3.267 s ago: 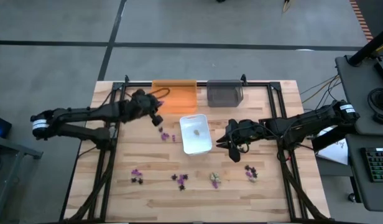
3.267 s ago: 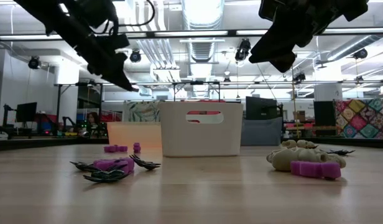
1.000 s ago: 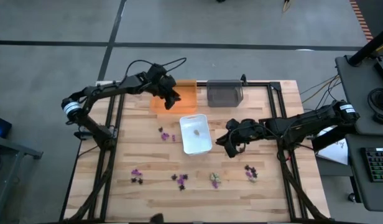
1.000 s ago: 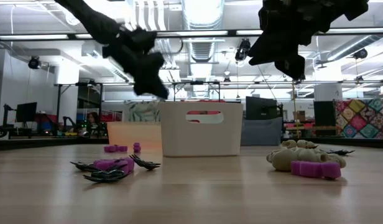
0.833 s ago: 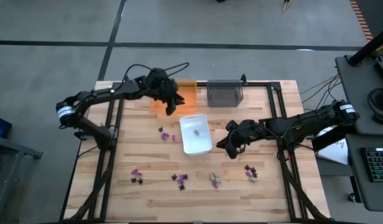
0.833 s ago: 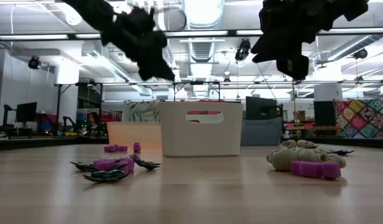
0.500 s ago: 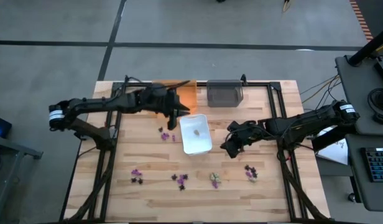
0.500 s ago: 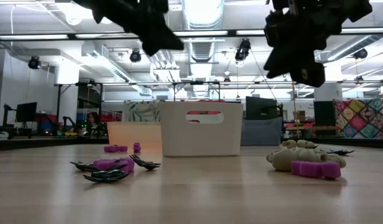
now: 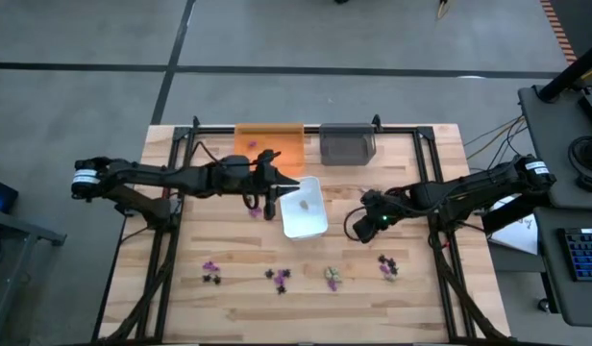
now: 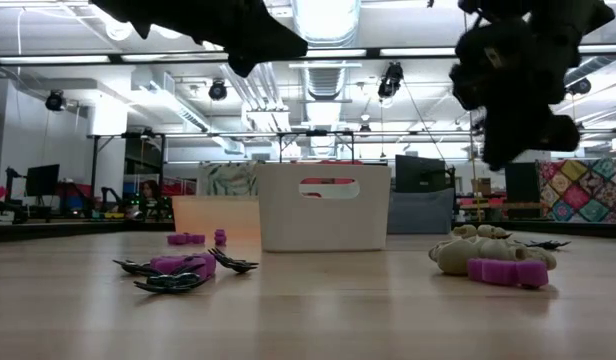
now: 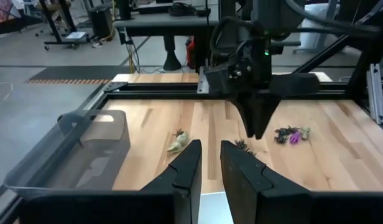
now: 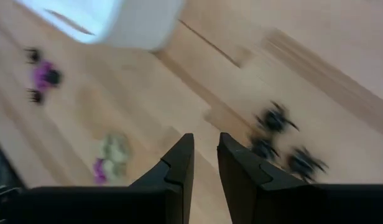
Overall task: Sort Halloween decoration
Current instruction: Put the black spider toy into the black bin
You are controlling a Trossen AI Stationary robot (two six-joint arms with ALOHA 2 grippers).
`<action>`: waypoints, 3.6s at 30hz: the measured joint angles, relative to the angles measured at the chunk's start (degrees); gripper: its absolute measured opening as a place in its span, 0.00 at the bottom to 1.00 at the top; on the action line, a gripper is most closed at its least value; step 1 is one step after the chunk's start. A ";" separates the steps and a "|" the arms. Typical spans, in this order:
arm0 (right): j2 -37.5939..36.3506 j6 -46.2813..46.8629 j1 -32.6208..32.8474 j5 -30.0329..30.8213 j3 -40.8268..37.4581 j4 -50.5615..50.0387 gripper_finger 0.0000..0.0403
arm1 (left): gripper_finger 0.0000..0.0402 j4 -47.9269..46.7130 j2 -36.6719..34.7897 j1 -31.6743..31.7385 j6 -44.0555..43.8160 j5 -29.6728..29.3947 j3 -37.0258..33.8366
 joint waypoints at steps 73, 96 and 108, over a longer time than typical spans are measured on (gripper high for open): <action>18.86 -50.28 2.05 3.48 8.06 -19.55 0.37 | 0.10 0.54 0.68 0.04 1.39 -0.02 -0.04; 20.57 -52.40 2.05 3.00 3.80 -12.81 0.35 | 0.10 0.54 0.68 0.04 1.42 -0.02 -0.09; 23.25 -54.15 2.03 2.94 3.93 -11.97 0.34 | 0.10 0.52 0.69 0.04 1.42 -0.02 -0.09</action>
